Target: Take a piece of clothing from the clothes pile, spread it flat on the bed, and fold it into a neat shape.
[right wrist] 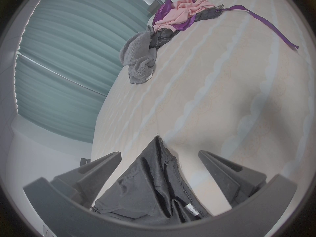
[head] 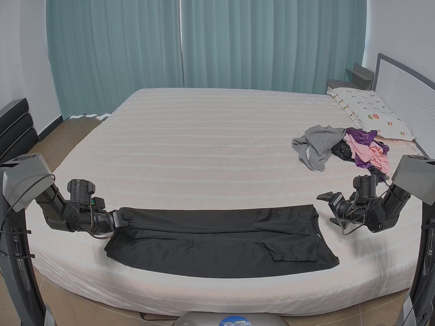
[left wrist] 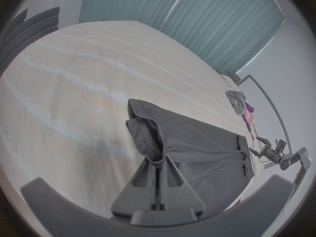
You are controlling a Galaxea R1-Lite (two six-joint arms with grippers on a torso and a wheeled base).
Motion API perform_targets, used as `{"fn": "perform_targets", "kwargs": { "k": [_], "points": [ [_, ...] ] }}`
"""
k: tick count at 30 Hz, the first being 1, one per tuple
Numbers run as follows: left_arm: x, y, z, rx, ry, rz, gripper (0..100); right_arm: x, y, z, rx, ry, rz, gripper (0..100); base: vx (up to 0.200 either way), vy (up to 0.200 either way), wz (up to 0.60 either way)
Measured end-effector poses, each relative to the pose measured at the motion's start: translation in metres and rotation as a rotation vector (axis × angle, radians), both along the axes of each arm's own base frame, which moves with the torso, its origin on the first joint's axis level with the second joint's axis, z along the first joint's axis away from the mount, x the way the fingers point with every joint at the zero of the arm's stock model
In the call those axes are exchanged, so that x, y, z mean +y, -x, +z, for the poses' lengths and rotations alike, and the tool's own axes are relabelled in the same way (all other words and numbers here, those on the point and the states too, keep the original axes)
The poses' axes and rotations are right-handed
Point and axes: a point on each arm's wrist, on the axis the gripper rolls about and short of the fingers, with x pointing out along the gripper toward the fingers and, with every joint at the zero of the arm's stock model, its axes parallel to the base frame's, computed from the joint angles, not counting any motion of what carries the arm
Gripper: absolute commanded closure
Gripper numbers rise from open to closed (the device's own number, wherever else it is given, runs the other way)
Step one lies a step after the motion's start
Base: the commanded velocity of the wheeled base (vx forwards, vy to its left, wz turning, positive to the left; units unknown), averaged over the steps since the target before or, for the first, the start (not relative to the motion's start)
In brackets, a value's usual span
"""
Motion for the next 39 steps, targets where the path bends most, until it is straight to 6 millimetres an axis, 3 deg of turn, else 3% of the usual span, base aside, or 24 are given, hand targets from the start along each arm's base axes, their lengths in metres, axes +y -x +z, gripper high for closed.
{"fn": "perform_targets", "kwargs": {
  "k": [4,16,30,39],
  "points": [
    [-0.001,0.0,0.001,-0.002,0.001,-0.003,100,-0.003,0.001,0.003,-0.005,-0.008,-0.003,0,-0.2,0.15,0.0],
    [-0.009,-0.008,0.007,-0.076,0.033,0.019,100,-0.004,0.001,0.002,-0.002,-0.011,-0.007,0,0.0,0.0,0.0],
    [-0.035,-0.004,0.018,-0.087,0.067,-0.015,100,-0.003,0.001,0.002,-0.001,-0.012,-0.005,0,0.0,-0.2,0.0],
    [-0.057,-0.003,0.039,-0.109,0.111,-0.008,100,-0.003,0.001,0.001,0.0,-0.012,-0.005,0,0.0,-0.2,0.0]
  ]
}}
